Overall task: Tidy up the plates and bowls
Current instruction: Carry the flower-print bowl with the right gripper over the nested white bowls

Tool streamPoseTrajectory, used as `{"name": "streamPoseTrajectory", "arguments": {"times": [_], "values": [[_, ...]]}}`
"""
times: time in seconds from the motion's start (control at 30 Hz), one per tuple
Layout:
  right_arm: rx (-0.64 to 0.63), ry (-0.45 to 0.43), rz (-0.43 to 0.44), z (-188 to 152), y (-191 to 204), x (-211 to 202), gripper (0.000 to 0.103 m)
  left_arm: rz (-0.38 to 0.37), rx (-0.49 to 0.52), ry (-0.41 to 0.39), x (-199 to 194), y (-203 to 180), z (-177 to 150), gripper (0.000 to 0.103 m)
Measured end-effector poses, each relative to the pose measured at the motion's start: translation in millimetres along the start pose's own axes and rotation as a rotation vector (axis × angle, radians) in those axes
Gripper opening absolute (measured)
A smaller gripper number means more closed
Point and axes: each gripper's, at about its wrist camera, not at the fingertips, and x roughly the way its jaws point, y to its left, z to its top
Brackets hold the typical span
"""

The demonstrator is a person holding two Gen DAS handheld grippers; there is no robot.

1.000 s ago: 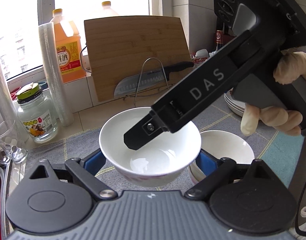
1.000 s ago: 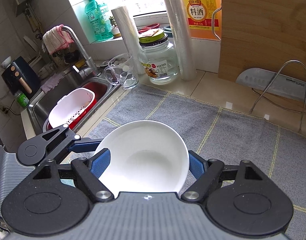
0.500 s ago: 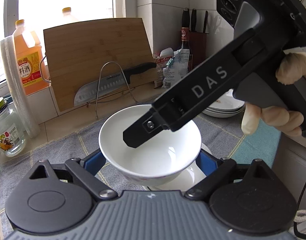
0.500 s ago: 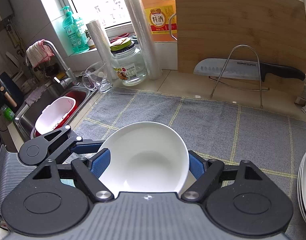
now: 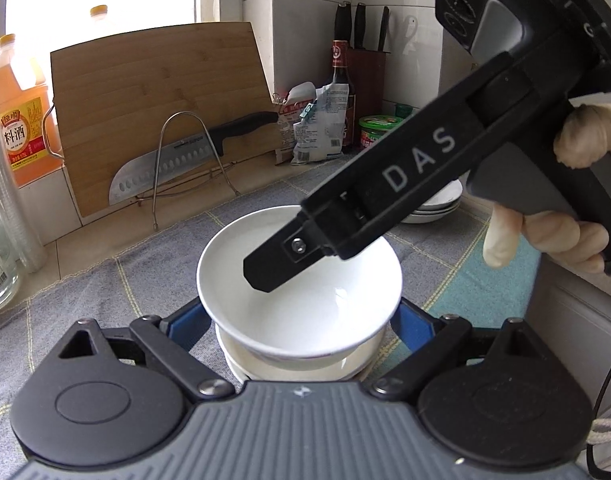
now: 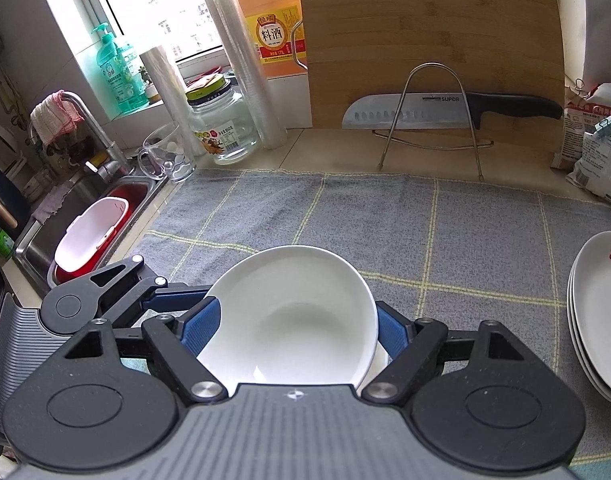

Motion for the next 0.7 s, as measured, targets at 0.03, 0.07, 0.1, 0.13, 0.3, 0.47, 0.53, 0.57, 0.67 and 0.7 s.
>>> {"name": "streamPoseTrajectory", "arguments": {"times": [0.03, 0.07, 0.1, 0.13, 0.3, 0.47, 0.53, 0.57, 0.67, 0.7], "values": [[0.003, 0.002, -0.001, -1, -1, 0, 0.086, 0.0, 0.0, 0.004, 1, -1, 0, 0.095], [0.004, 0.005, -0.001, -1, -1, 1, 0.086, -0.001, 0.0, 0.006, 2, -1, 0, 0.095], [0.006, 0.007, -0.001, -2, -2, 2, 0.086, -0.001, 0.0, 0.009, 3, 0, -1, 0.095], [0.009, 0.011, 0.0, -2, -3, 3, 0.086, -0.001, -0.001, 0.013, 4, 0, -1, 0.095], [0.013, 0.023, 0.0, -4, -5, 9, 0.086, -0.004, -0.007, 0.028, 14, 4, 1, 0.095], [0.011, 0.035, -0.002, -5, -6, 13, 0.086, -0.007, -0.013, 0.036, 19, 6, 1, 0.095], [0.01, 0.037, -0.003, -4, -6, 15, 0.086, -0.008, -0.013, 0.037, 20, 6, 1, 0.095], [0.012, 0.039, -0.003, -4, -6, 15, 0.086, -0.008, -0.013, 0.037, 20, 6, 0, 0.095], [0.013, 0.042, -0.002, -5, -7, 16, 0.086, -0.01, -0.014, 0.04, 22, 6, 0, 0.095], [0.013, 0.043, -0.003, -5, -7, 16, 0.086, -0.01, -0.014, 0.041, 22, 6, 0, 0.095]]}}
